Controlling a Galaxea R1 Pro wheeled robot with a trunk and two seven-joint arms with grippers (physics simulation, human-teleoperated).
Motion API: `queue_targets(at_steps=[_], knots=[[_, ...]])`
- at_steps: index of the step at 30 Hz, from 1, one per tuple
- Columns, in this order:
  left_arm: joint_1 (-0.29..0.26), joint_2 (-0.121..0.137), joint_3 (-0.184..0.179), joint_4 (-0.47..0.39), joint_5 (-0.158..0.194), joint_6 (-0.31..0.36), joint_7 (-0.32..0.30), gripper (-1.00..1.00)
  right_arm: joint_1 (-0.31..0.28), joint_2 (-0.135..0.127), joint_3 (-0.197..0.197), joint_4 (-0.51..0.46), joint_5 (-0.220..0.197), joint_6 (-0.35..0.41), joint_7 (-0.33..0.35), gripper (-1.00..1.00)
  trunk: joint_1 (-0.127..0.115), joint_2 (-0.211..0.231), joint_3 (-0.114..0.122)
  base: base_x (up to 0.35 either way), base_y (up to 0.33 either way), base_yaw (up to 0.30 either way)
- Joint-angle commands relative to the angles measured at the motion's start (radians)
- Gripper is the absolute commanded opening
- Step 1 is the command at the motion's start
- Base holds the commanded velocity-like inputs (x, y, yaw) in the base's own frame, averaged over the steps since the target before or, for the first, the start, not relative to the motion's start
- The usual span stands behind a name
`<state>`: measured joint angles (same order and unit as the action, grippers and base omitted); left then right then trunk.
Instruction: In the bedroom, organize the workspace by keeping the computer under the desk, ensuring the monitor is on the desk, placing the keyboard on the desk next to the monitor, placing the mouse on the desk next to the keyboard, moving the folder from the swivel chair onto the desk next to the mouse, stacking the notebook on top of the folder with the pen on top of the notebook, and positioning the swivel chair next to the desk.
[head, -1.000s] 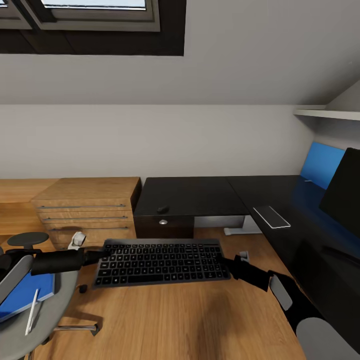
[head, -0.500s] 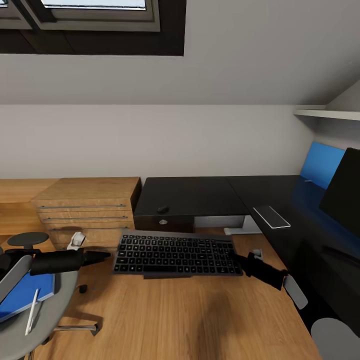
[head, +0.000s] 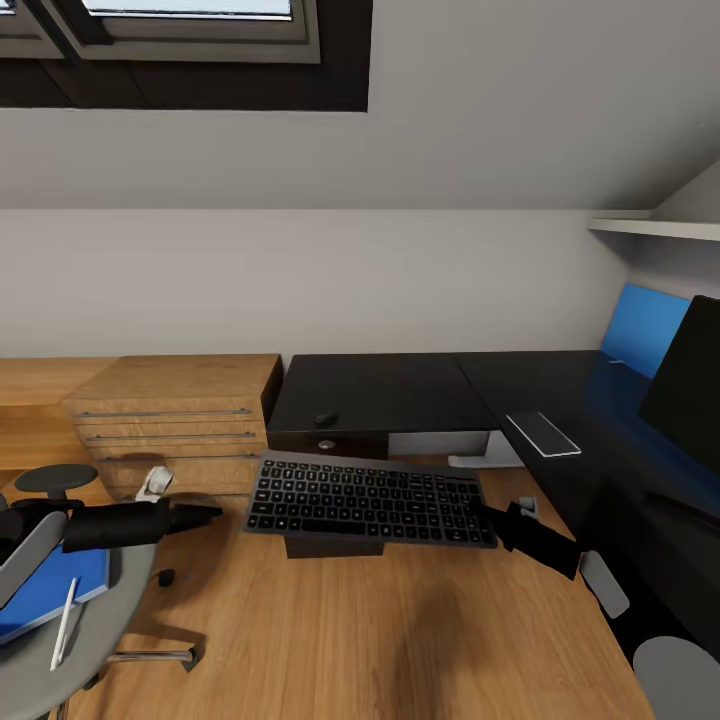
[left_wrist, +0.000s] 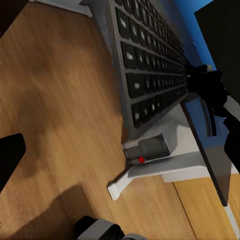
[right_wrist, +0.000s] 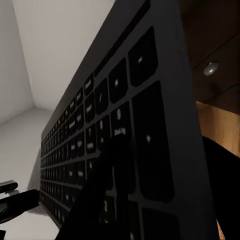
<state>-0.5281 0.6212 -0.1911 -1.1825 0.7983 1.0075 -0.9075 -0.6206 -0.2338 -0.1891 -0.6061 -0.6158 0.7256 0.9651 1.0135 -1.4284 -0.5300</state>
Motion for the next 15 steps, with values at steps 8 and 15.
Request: queue_targets(at_steps=[8,15], knots=[[-0.001,-0.055,-0.132,0.04,-0.036,-0.011,0.147,1.0,-0.001,0.003,-0.003,0.0,-0.002,-0.002,-0.092,-1.0,0.0,-0.001,-0.001,0.0,0.0,0.0],[-0.001,-0.232,-0.192,0.283,-0.061,-0.184,0.391,1.0,-0.001,0.004,-0.003,-0.004,-0.001,-0.003,-0.106,-1.0,0.0,-0.001,-0.001,0.0,0.0,0.0]])
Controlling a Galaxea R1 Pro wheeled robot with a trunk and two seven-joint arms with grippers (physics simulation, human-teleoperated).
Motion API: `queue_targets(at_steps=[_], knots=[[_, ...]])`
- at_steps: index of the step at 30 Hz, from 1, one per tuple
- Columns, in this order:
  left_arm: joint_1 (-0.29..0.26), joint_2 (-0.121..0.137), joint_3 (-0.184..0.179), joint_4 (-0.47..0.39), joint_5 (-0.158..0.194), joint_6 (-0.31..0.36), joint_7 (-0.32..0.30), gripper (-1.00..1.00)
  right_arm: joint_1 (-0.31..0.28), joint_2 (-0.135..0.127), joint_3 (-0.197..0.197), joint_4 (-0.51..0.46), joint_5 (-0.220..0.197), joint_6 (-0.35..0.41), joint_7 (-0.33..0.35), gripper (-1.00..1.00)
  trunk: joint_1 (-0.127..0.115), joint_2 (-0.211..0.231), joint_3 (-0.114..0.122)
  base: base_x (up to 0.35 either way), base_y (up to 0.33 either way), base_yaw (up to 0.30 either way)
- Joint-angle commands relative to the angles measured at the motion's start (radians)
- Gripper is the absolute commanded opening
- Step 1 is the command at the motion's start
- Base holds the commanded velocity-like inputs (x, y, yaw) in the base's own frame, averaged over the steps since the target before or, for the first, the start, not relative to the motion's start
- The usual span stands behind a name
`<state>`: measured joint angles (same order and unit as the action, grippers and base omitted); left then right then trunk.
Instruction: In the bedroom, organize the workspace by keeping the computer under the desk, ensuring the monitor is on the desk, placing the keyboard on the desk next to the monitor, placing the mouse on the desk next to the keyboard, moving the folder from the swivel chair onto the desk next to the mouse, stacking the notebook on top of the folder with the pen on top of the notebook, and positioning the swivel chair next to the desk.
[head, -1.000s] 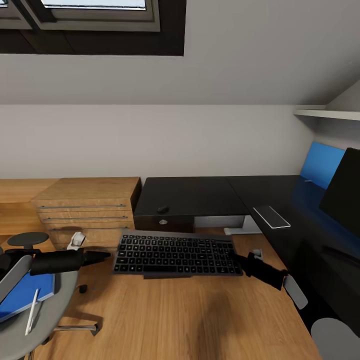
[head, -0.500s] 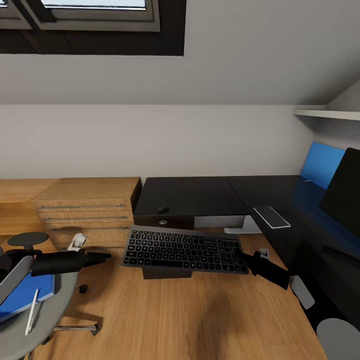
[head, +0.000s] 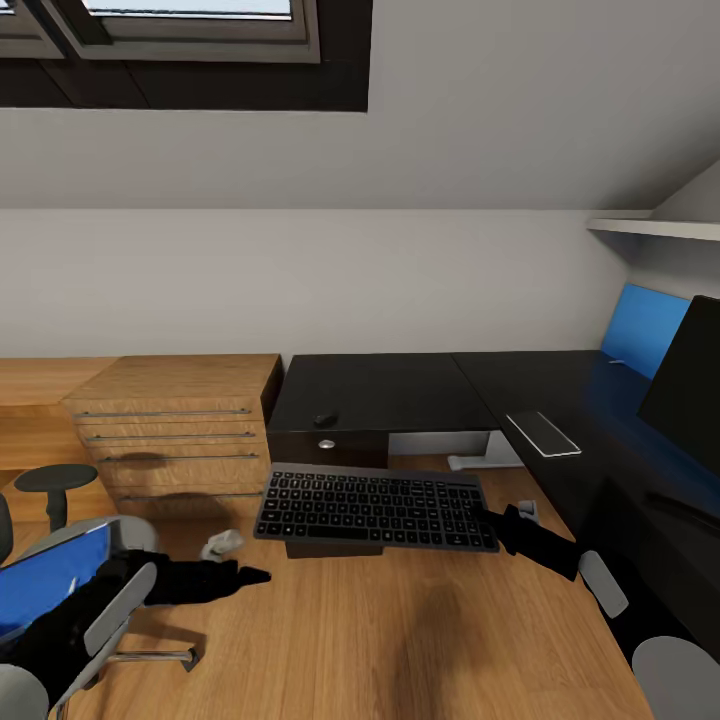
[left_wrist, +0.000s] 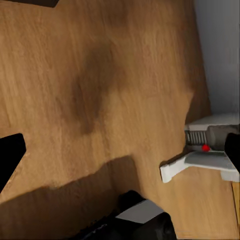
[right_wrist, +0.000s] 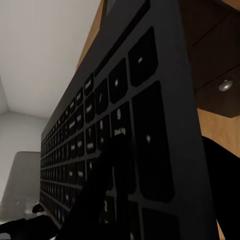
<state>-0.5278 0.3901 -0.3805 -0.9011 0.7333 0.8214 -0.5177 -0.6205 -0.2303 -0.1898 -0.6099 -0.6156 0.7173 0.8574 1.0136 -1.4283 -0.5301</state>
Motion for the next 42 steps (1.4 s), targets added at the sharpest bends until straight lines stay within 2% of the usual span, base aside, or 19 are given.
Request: queue_targets(at_steps=[1,3,4,6,10,11,13,15,19,22,26,31,33,35,36,38,42], knots=[[-0.001,-0.034,-0.005,0.047,-0.003,-0.042,0.056,1.0,-0.001,0.0,-0.002,0.0,-0.001,0.005,0.001,-1.0,0.0,-0.001,-0.001,0.0,0.0,0.0],[-0.001,-0.061,-0.007,0.087,-0.009,-0.088,0.108,1.0,-0.001,0.0,-0.002,0.0,-0.001,0.005,0.001,-1.0,0.0,-0.001,-0.001,0.0,0.0,0.0],[-0.001,-0.083,-0.008,0.124,-0.013,-0.134,0.156,1.0,-0.001,0.0,-0.002,0.0,-0.001,0.003,0.0,-1.0,0.0,-0.001,-0.001,0.0,0.0,0.0],[-0.001,-0.112,-0.01,0.176,-0.016,-0.197,0.213,1.0,-0.001,0.0,-0.002,-0.001,-0.001,-0.006,-0.002,-1.0,0.0,-0.001,-0.001,0.0,0.0,0.0],[-0.001,-0.157,-0.012,0.286,-0.017,-0.306,0.264,1.0,-0.001,0.002,-0.001,-0.001,0.0,-0.041,-0.03,-1.0,0.0,-0.001,-0.001,0.0,0.0,0.0],[-0.001,-0.163,-0.012,0.305,-0.018,-0.325,0.267,1.0,-0.001,0.002,-0.001,-0.001,0.0,-0.048,-0.037,-1.0,0.0,-0.001,-0.001,0.0,0.0,0.0],[-0.001,-0.191,-0.012,0.381,-0.02,-0.411,0.276,1.0,-0.001,0.004,0.0,-0.001,-0.001,-0.08,-0.066,-1.0,0.0,-0.001,-0.001,0.0,0.0,0.0],[-0.001,-0.206,-0.012,0.434,-0.021,-0.481,0.279,1.0,-0.001,0.006,0.001,0.0,-0.001,-0.11,-0.084,-1.0,0.0,-0.001,-0.001,0.0,0.0,0.0],[-0.001,-0.224,-0.012,0.508,-0.021,-0.588,0.278,1.0,-0.001,0.019,0.001,0.001,-0.001,-0.166,-0.11,-1.0,0.0,-0.001,-0.001,0.0,0.0,0.0],[-0.001,-0.236,-0.013,0.581,-0.019,-0.68,0.277,1.0,-0.001,0.04,0.0,0.001,-0.001,-0.228,-0.155,-1.0,0.0,-0.001,-0.001,0.0,0.0,0.0],[-0.001,-0.252,-0.012,0.65,-0.021,-0.754,0.276,1.0,-0.001,0.06,-0.002,0.002,-0.001,-0.31,-0.219,-1.0,0.0,-0.001,-0.001,0.0,0.0,0.0],[-0.001,-0.268,-0.012,0.683,-0.017,-0.784,0.278,1.0,-0.001,0.08,-0.002,0.003,-0.002,-0.395,-0.28,-1.0,0.0,-0.001,-0.001,0.0,0.0,0.0],[-0.001,-0.284,-0.012,0.712,-0.016,-0.8,0.28,1.0,-0.001,0.087,-0.002,0.004,-0.002,-0.422,-0.306,-1.0,0.0,-0.001,-0.001,0.0,0.0,0.0],[-0.001,-0.304,-0.012,0.747,-0.016,-0.844,0.282,1.0,-0.001,0.093,-0.001,0.004,-0.003,-0.444,-0.33,-1.0,0.0,-0.001,-0.001,0.0,0.0,0.0],[-0.001,-0.319,-0.012,0.774,-0.016,-0.901,0.283,1.0,-0.001,0.098,-0.001,0.004,-0.003,-0.456,-0.343,-1.0,0.0,-0.001,-0.001,0.0,0.0,0.0],[-0.001,-0.349,-0.012,0.836,-0.016,-1.061,0.289,1.0,-0.001,0.104,-0.001,0.004,-0.003,-0.474,-0.358,-1.0,0.0,-0.001,-0.001,0.0,0.0,0.0],[-0.001,-0.377,-0.012,0.869,-0.016,-1.272,0.33,1.0,-0.001,0.108,-0.001,0.004,-0.003,-0.488,-0.367,-1.0,0.0,-0.001,-0.001,0.0,0.0,0.0]])
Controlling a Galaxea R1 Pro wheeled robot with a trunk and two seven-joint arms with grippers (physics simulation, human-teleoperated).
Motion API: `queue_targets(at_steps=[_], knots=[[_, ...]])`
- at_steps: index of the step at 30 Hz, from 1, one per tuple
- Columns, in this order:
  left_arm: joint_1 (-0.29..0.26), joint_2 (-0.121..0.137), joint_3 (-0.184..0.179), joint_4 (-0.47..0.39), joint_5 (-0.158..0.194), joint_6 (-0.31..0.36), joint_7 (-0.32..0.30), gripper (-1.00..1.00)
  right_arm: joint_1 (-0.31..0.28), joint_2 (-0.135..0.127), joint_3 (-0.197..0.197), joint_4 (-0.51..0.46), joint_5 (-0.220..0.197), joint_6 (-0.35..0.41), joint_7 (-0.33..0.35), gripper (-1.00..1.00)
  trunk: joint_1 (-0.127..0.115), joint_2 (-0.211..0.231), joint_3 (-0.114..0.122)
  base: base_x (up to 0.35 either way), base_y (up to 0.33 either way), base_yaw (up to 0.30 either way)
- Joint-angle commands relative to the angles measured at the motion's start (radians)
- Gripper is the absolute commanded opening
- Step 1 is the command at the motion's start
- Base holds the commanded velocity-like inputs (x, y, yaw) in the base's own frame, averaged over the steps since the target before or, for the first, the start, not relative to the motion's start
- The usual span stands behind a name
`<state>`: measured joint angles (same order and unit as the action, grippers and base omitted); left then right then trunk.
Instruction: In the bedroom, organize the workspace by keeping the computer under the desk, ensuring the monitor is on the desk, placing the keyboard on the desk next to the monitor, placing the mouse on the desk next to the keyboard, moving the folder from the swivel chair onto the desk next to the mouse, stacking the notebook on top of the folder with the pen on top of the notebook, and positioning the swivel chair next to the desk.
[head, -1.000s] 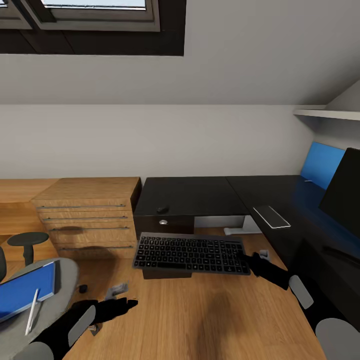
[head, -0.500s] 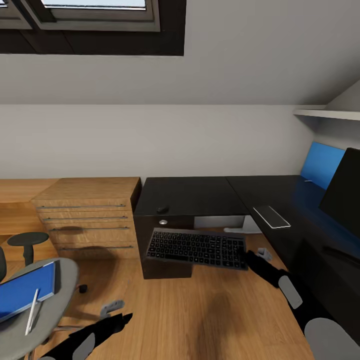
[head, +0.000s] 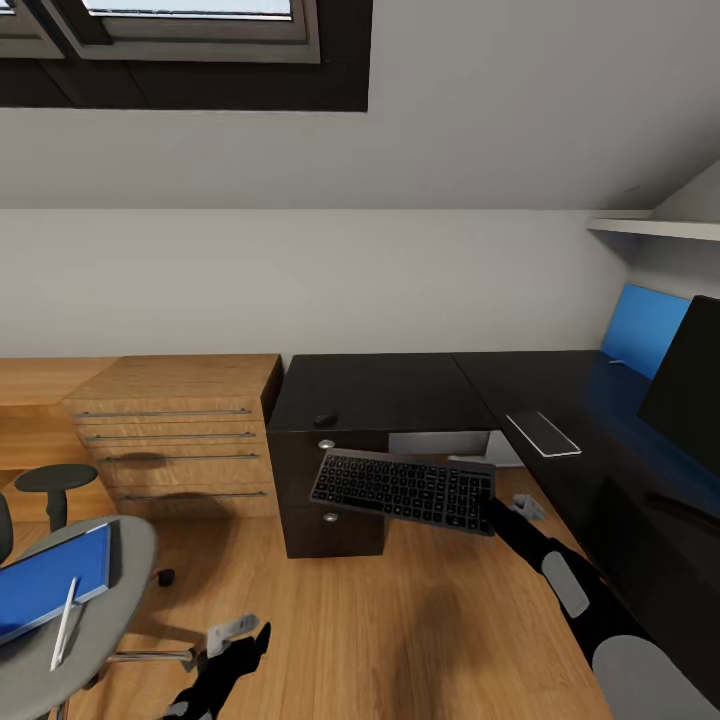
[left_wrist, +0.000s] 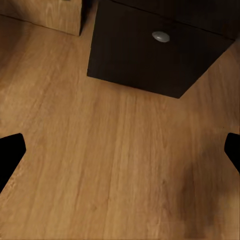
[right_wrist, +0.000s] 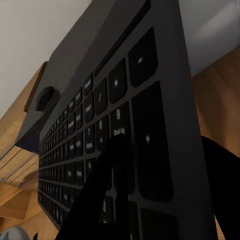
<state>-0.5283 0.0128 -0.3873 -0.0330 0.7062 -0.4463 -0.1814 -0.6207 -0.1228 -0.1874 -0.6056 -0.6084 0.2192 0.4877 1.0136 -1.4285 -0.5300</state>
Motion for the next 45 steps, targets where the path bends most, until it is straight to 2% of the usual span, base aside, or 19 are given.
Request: queue_targets(at_steps=[1,4,7,12,14,19,23,24,27,29,33,36,41,45], knots=[[0.001,-0.004,-0.005,0.004,0.011,-0.028,0.001,1.0,-0.001,0.001,-0.003,0.0,-0.01,0.009,0.002,-1.0,0.0,-0.001,-0.001,0.0,0.0,0.0],[0.02,-0.014,-0.004,0.01,0.01,-0.111,0.022,1.0,-0.001,0.001,-0.003,-0.003,-0.011,0.007,-0.005,-1.0,0.0,-0.001,-0.001,0.0,0.0,0.0],[0.043,-0.017,-0.005,0.012,0.01,-0.143,0.028,1.0,-0.001,0.002,-0.002,-0.008,-0.012,0.006,-0.027,-1.0,0.0,-0.001,-0.001,0.0,0.0,0.0],[0.076,-0.02,-0.005,0.013,0.005,-0.236,0.031,1.0,-0.001,0.004,-0.007,-0.085,-0.018,0.004,-0.125,-1.0,0.0,-0.001,-0.001,0.0,0.0,0.0],[0.083,-0.02,-0.005,0.013,0.004,-0.265,0.032,1.0,-0.001,0.016,-0.012,-0.126,-0.03,0.0,-0.165,-1.0,0.0,-0.001,-0.001,0.0,0.0,0.0],[0.104,-0.02,-0.005,0.013,0.004,-0.278,0.035,1.0,-0.001,0.047,-0.018,-0.164,-0.051,-0.059,-0.193,-1.0,0.0,-0.001,-0.001,0.0,0.0,0.0],[0.12,-0.02,-0.004,0.013,0.004,-0.279,0.037,1.0,-0.001,0.096,-0.02,-0.202,-0.053,-0.117,-0.213,-1.0,0.0,-0.001,-0.001,0.0,0.0,0.0],[0.121,-0.02,-0.004,0.013,0.005,-0.278,0.037,1.0,-0.001,0.101,-0.02,-0.205,-0.053,-0.13,-0.221,-1.0,0.0,-0.001,-0.001,0.0,0.0,0.0],[0.129,-0.02,-0.004,0.013,0.005,-0.278,0.038,1.0,0.0,0.118,-0.02,-0.211,-0.055,-0.222,-0.261,-1.0,0.0,-0.001,-0.001,0.0,0.0,0.0],[0.133,-0.02,-0.004,0.013,0.005,-0.277,0.038,1.0,0.0,0.131,-0.02,-0.212,-0.056,-0.253,-0.278,-1.0,0.0,-0.001,-0.001,0.0,0.0,0.0],[0.136,-0.02,-0.004,0.013,0.006,-0.276,0.039,1.0,0.003,0.184,-0.02,-0.234,-0.055,-0.313,-0.402,-1.0,0.0,-0.001,-0.001,0.0,0.0,0.0],[0.137,-0.019,-0.004,0.013,0.006,-0.276,0.039,1.0,0.005,0.225,-0.019,-0.248,-0.055,-0.412,-0.549,-1.0,0.0,-0.001,-0.001,0.0,0.0,0.0],[0.137,-0.019,-0.004,0.013,0.006,-0.276,0.039,1.0,0.007,0.242,-0.019,-0.25,-0.057,-0.495,-0.608,-1.0,0.0,-0.001,-0.001,0.0,0.0,0.0],[0.137,-0.019,-0.004,0.013,0.006,-0.276,0.039,1.0,0.008,0.246,-0.019,-0.25,-0.062,-0.512,-0.622,-1.0,0.0,-0.001,-0.001,0.0,0.0,0.0]])
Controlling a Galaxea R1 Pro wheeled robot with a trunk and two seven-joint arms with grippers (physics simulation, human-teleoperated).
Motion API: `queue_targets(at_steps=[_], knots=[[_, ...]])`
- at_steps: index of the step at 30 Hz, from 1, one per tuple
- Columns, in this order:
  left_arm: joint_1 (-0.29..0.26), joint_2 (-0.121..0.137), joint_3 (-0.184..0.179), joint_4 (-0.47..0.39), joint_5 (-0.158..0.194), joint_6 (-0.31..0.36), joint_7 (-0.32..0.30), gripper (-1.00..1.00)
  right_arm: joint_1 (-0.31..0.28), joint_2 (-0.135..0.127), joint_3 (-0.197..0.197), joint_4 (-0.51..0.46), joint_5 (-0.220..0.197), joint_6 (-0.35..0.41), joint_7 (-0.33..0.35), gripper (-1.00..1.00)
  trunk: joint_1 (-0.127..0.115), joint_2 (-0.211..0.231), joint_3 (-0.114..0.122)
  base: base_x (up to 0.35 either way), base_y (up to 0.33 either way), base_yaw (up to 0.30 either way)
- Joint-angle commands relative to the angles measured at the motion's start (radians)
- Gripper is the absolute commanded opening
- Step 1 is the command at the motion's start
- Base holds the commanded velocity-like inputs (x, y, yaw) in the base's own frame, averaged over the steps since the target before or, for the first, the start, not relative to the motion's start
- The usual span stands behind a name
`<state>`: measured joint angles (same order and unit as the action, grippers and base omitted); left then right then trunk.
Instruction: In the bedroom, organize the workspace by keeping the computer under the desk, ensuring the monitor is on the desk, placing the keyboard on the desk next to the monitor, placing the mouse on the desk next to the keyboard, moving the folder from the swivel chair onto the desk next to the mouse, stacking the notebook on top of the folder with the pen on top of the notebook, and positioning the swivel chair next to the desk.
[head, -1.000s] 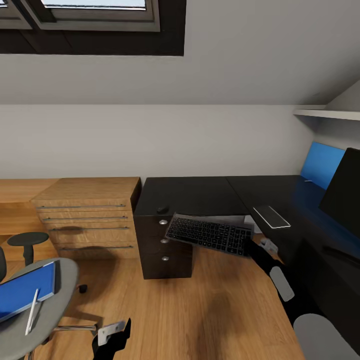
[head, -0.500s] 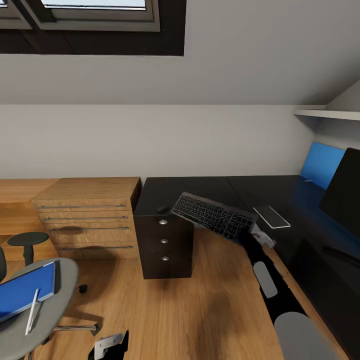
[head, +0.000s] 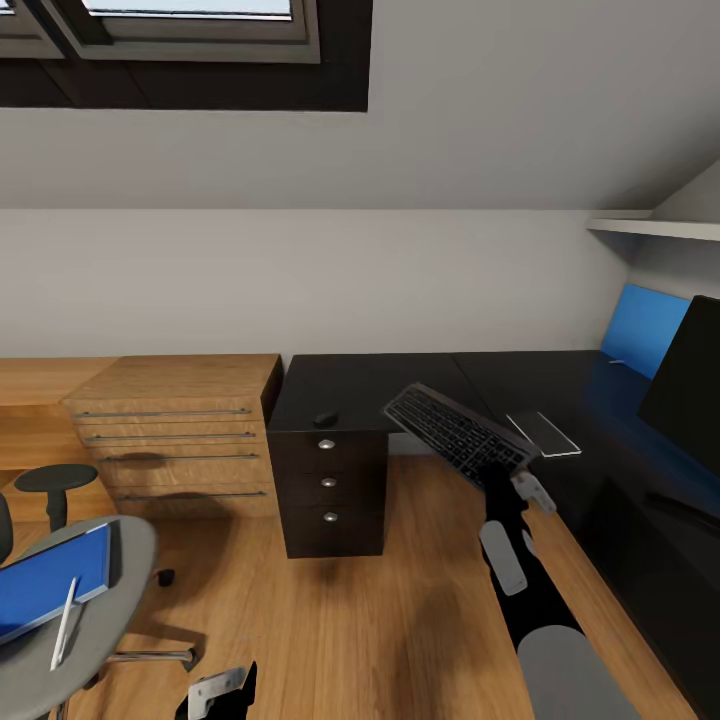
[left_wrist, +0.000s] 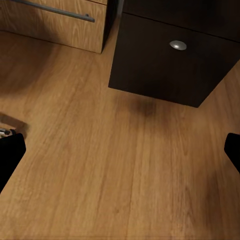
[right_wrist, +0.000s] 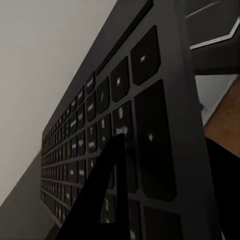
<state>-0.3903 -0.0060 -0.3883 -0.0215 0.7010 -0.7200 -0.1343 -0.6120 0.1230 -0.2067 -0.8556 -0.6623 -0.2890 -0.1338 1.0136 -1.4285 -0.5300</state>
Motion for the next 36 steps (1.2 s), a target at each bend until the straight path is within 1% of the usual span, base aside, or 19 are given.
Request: queue_targets(at_steps=[1,2,4,6,8,9,10,12,14,16,22,36], knots=[[-0.001,0.0,-0.003,0.002,0.011,-0.002,-0.008,1.0,0.0,0.001,-0.001,-0.001,-0.016,-0.006,-0.012,-1.0,0.0,-0.001,-0.001,0.0,0.0,0.0],[-0.001,0.0,-0.003,0.002,0.011,-0.002,-0.008,1.0,0.0,0.001,-0.001,-0.001,-0.022,-0.007,-0.02,-1.0,0.0,-0.001,-0.001,0.0,0.0,0.0],[-0.001,0.0,-0.003,0.002,0.012,-0.002,-0.008,1.0,0.0,0.001,-0.001,-0.009,-0.052,-0.011,-0.066,-1.0,0.0,-0.001,-0.001,0.0,0.0,0.0],[-0.001,0.0,-0.003,0.002,0.012,-0.002,-0.007,1.0,0.001,0.001,-0.001,-0.02,-0.076,-0.012,-0.095,-1.0,0.0,-0.001,-0.001,0.0,0.0,0.0],[-0.001,0.0,-0.003,0.002,0.012,-0.002,-0.007,1.0,0.003,0.0,-0.002,-0.027,-0.098,-0.011,-0.11,-1.0,0.0,-0.001,-0.001,0.0,0.0,0.0],[-0.001,0.0,-0.003,0.002,0.012,-0.002,-0.007,1.0,0.004,0.0,-0.001,-0.028,-0.107,-0.011,-0.113,-1.0,0.0,-0.001,-0.001,0.0,0.0,0.0],[-0.001,0.0,-0.003,0.002,0.012,-0.002,-0.007,1.0,0.006,0.0,-0.001,-0.03,-0.129,-0.011,-0.117,-1.0,0.0,-0.001,-0.001,0.0,0.0,0.0],[-0.001,0.0,-0.003,0.002,0.012,-0.002,-0.007,1.0,0.008,0.0,-0.001,-0.032,-0.154,-0.01,-0.119,-1.0,0.0,-0.001,-0.001,0.0,0.0,0.0],[-0.001,-0.001,-0.003,0.002,0.012,-0.002,-0.007,1.0,0.012,0.0,0.001,-0.035,-0.195,-0.009,-0.12,-1.0,0.0,-0.001,-0.001,0.0,0.0,0.0],[-0.001,0.0,-0.003,0.002,0.012,-0.002,-0.007,1.0,0.013,0.001,0.004,-0.037,-0.21,-0.008,-0.121,-1.0,0.0,-0.001,-0.001,0.0,0.0,0.0],[-0.001,0.0,-0.003,0.002,0.012,-0.002,-0.008,1.0,0.015,0.003,0.01,-0.04,-0.226,-0.001,-0.121,-1.0,0.0,-0.001,-0.001,0.0,0.0,0.0],[-0.001,-0.001,-0.003,0.002,0.012,-0.002,-0.008,1.0,0.015,0.004,0.012,-0.039,-0.229,0.0,-0.12,-1.0,0.0,-0.001,-0.001,0.0,0.0,0.0]])
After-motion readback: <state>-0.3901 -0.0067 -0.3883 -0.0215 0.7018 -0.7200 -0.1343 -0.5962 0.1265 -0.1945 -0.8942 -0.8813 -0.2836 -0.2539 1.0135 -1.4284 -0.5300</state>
